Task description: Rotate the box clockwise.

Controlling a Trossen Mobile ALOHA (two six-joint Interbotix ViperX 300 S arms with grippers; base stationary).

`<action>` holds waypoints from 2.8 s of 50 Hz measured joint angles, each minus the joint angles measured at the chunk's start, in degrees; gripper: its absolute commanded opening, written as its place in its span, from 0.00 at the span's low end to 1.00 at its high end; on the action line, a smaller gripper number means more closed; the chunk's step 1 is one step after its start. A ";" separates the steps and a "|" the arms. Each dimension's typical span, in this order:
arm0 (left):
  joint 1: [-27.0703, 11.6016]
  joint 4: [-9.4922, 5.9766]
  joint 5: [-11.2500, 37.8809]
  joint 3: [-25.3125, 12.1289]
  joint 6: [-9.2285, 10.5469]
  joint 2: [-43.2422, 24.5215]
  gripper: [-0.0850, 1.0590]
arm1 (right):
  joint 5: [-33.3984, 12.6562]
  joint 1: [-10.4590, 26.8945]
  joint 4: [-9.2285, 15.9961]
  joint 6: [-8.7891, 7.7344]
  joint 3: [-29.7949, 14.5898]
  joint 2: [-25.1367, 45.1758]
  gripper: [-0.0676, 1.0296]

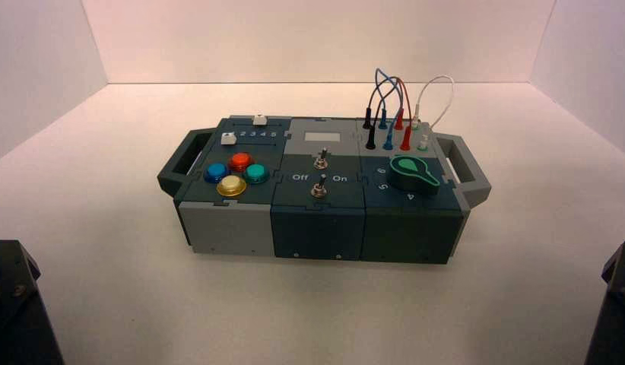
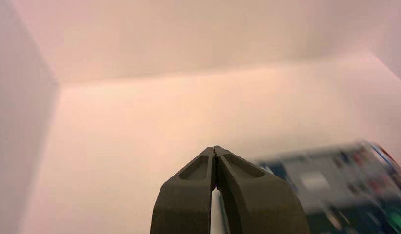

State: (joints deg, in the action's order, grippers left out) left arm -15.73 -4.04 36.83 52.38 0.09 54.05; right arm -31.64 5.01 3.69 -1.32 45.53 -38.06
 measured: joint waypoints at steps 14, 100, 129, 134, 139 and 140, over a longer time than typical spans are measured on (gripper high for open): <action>-11.78 -4.83 13.27 -0.88 3.96 -2.64 0.05 | -7.91 1.76 0.00 -0.97 -6.77 11.69 0.04; -40.34 -10.90 11.87 1.85 7.38 -47.55 0.05 | -9.32 11.07 1.05 -1.05 -26.81 59.59 0.04; -40.17 -8.53 7.56 -1.05 7.29 -54.93 0.05 | -9.23 12.74 2.20 -1.14 -24.70 60.03 0.04; -39.46 -7.91 6.94 -1.05 7.29 -55.63 0.05 | -8.88 13.10 2.29 -1.14 -24.08 60.03 0.04; -37.88 -6.94 6.50 -1.05 7.29 -56.25 0.05 | -8.70 13.10 2.46 -1.05 -23.73 59.94 0.04; -37.62 -6.77 6.42 -1.05 7.38 -56.34 0.05 | -8.70 13.10 2.46 -1.14 -23.64 59.94 0.04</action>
State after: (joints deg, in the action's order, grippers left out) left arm -53.35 -10.81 43.24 51.33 7.47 -2.29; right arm -40.34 18.11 6.15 -2.46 21.88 21.88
